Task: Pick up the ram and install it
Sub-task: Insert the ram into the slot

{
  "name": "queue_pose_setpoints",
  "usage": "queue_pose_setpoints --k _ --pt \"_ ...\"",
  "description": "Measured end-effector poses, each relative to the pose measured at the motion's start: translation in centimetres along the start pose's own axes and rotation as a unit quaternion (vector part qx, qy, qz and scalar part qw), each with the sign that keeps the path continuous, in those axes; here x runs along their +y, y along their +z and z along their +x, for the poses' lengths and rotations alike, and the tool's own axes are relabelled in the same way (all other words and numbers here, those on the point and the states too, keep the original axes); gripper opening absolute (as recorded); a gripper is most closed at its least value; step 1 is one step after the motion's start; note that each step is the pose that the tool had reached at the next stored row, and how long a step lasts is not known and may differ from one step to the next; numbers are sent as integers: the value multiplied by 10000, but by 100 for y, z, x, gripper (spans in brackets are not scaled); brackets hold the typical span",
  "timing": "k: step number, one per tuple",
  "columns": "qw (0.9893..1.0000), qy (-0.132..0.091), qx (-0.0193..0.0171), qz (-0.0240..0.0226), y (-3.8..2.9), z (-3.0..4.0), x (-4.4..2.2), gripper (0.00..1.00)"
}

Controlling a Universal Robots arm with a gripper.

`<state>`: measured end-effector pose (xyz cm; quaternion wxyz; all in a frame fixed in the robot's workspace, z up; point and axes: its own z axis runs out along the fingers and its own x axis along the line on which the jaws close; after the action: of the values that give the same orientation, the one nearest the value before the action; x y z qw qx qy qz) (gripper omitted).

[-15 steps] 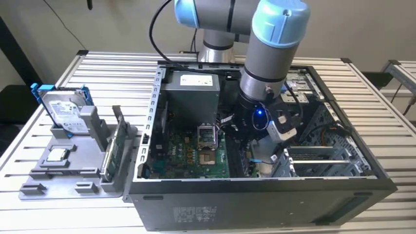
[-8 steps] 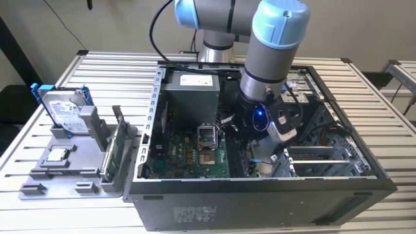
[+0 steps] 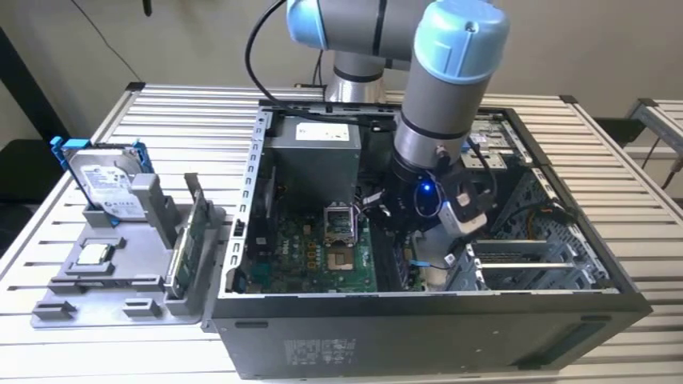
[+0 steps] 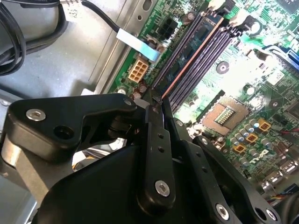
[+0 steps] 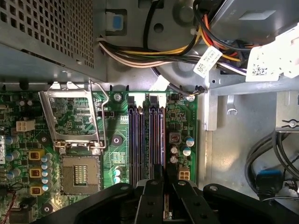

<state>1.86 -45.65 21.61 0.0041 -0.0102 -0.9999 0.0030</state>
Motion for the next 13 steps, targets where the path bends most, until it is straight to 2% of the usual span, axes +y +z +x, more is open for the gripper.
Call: queue_pose_setpoints --k 10,13 --pt "10000 10 7 -78 13 -1 -39 14" --pt "10000 12 10 -83 14 0 -41 14"
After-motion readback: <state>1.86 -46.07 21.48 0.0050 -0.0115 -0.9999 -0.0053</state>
